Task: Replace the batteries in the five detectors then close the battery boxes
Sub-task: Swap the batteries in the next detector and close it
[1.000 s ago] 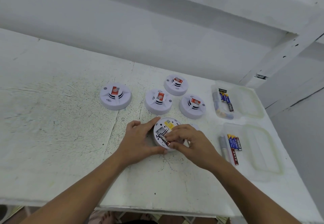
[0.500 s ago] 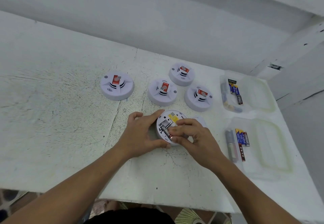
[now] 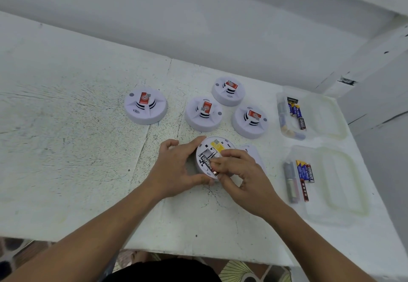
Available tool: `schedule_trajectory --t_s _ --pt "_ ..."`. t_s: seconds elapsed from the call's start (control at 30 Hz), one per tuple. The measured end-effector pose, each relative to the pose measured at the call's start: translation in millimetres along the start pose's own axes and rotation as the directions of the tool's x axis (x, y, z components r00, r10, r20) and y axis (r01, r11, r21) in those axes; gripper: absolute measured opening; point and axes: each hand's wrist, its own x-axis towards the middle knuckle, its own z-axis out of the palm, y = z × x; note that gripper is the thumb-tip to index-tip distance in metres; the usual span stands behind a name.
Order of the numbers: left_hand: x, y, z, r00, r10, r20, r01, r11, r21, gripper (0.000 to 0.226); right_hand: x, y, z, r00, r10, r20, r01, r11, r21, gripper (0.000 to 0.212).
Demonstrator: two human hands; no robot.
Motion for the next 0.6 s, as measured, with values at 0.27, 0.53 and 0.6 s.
schedule_trajectory --t_s 0.27,0.53,0.6 --pt "-0.5 1.7 -2.3 1.000 -0.014 -0.012 0.014 1.000 0.022 0.093 -2.4 2.8 9.7 0.996 -0.043 -0.080 0.038 0.997 -0.061 0.023" --pt "-1.6 11.7 -5.4 0.998 -0.054 0.042 0.053 0.999 0.012 0.082 28.7 -24.3 -16.0 0.993 0.016 0.118 0.001 0.990 -0.144 0.024" --pt "-1.5 16.1 -7.7 0.998 -0.056 0.032 0.056 0.998 -0.001 0.081 40.7 -32.2 -24.5 0.982 0.061 0.182 -0.043 0.994 -0.097 0.020"
